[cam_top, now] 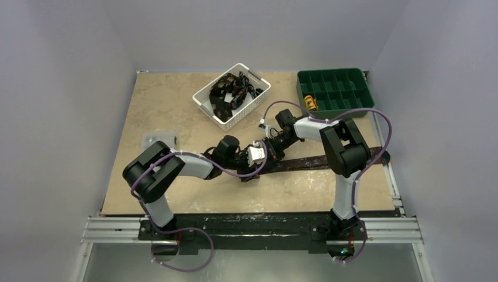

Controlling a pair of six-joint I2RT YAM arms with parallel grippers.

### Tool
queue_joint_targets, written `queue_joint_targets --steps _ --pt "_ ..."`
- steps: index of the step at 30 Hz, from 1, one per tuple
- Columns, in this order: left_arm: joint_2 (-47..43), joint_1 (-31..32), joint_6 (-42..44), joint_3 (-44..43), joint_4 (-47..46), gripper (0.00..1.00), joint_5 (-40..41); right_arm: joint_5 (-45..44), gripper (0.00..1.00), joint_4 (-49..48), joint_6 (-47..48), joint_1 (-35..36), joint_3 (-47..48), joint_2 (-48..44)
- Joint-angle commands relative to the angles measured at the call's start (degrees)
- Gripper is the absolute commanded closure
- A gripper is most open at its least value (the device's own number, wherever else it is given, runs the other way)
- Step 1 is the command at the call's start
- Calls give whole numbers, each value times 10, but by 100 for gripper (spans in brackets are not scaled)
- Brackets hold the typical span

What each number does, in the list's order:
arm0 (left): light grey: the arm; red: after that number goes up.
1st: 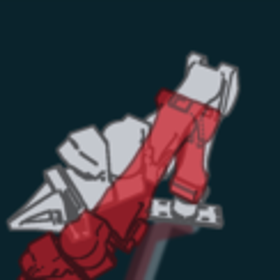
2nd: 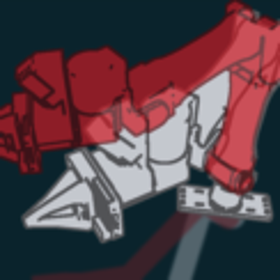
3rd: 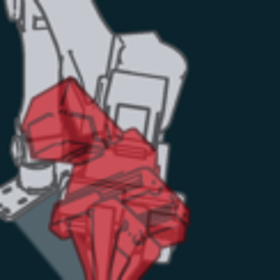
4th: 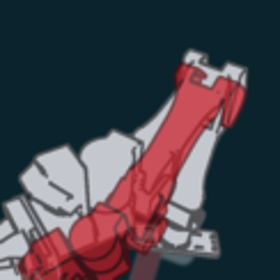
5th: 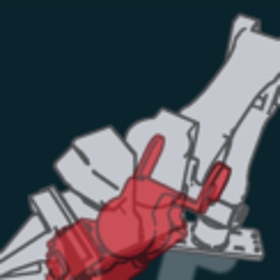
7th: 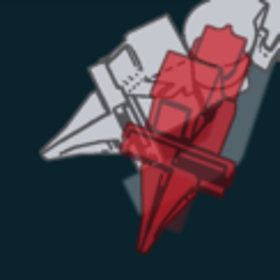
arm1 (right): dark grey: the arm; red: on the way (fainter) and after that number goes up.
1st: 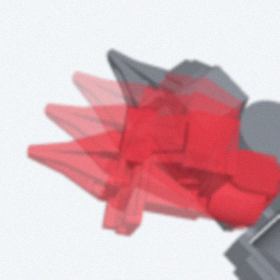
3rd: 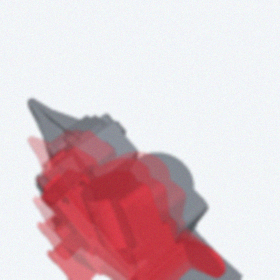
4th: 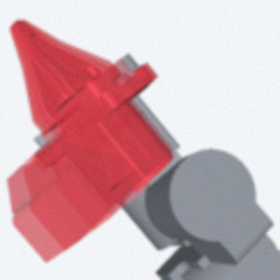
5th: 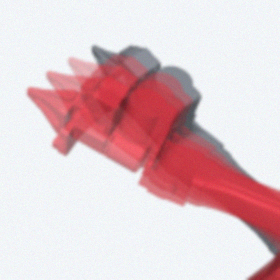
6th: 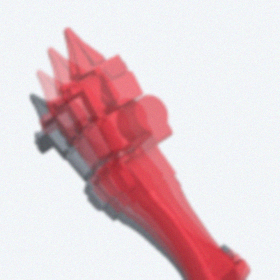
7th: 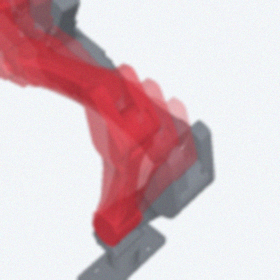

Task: Roll the ties
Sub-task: Roll the tie at the center of the board.

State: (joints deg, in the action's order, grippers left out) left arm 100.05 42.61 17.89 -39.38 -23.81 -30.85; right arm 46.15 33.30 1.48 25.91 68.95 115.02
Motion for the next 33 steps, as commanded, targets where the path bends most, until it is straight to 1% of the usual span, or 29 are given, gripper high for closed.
queue_joint_targets --steps 1,3,5,10,14,15,18,21,28,33 --pt "-55 -11 -38 71 -55 38 38 -85 100 -40 27 -1 -29 32" --pt "-67 -11 -47 88 -66 39 67 -86 100 -40 26 -1 -29 36" --pt "-70 -11 -51 92 -69 41 77 -90 100 -44 26 -1 -31 37" --pt "-61 -11 -45 85 -70 50 75 -95 100 -42 28 -1 -29 45" --pt "-81 -5 -43 87 -89 59 59 -101 100 -41 27 -1 -26 50" --pt "-86 -1 -45 84 -90 60 57 -101 100 -42 27 -1 -26 51" --pt "-94 12 -59 66 -94 61 65 -104 100 -44 26 -1 -28 52" --pt "-79 22 -70 39 -94 61 72 -104 100 -47 23 0 -27 53" --pt "2 28 -79 -11 -109 62 61 -100 100 -50 17 1 -21 54" --pt "49 29 -73 -1 -121 63 44 -90 100 -53 14 2 -17 55"
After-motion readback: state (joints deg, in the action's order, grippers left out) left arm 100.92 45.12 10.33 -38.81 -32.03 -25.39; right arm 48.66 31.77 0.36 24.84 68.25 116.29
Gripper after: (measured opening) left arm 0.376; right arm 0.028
